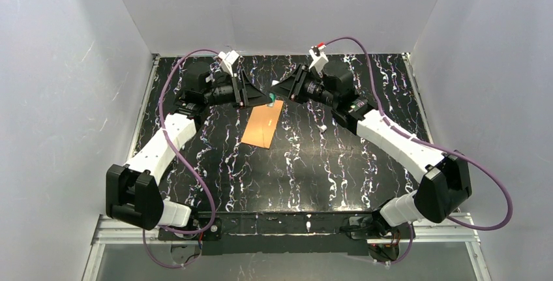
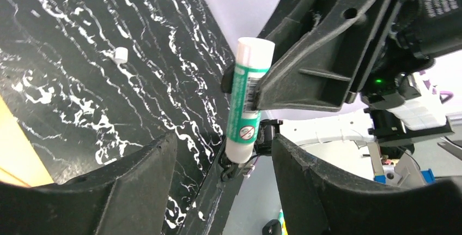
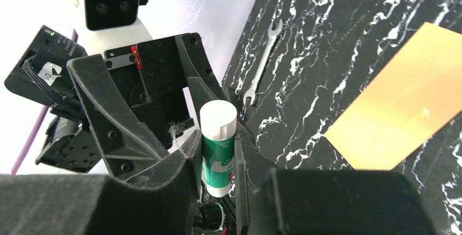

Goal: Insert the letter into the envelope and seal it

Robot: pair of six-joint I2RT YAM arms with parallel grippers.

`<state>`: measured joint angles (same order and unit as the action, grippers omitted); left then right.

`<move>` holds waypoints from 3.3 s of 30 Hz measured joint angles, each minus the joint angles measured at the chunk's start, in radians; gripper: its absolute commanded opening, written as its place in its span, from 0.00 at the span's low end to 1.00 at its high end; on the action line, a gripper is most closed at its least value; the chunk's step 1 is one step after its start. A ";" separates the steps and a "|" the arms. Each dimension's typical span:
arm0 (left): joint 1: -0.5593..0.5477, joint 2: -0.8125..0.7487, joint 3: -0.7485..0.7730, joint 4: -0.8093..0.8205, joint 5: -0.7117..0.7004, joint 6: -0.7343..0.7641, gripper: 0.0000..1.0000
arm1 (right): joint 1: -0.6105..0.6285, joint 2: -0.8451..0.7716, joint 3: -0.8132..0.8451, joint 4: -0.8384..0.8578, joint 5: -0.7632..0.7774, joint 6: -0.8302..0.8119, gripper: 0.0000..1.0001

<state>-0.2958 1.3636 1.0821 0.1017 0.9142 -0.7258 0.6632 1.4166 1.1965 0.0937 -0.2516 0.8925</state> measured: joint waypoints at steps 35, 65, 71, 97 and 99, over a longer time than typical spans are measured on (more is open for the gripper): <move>0.008 0.072 0.047 0.214 0.340 -0.035 0.00 | -0.034 0.073 0.063 0.213 -0.251 0.013 0.43; 0.008 0.016 0.047 0.128 0.093 0.248 0.00 | -0.005 0.132 0.251 -0.131 -0.026 0.053 0.01; 0.008 0.010 0.032 -0.027 -0.107 0.762 0.00 | 0.030 0.311 0.488 -0.482 0.180 0.170 0.01; -0.014 0.021 0.069 -0.098 0.269 0.379 0.00 | -0.047 -0.006 0.078 -0.036 -0.258 -0.078 0.67; -0.014 0.011 0.069 -0.085 0.316 0.346 0.00 | -0.046 -0.005 0.058 0.025 -0.309 -0.058 0.53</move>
<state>-0.3096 1.3746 1.1511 0.0166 1.2304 -0.3798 0.6174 1.4113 1.2545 0.1188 -0.5602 0.8341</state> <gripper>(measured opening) 0.219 0.699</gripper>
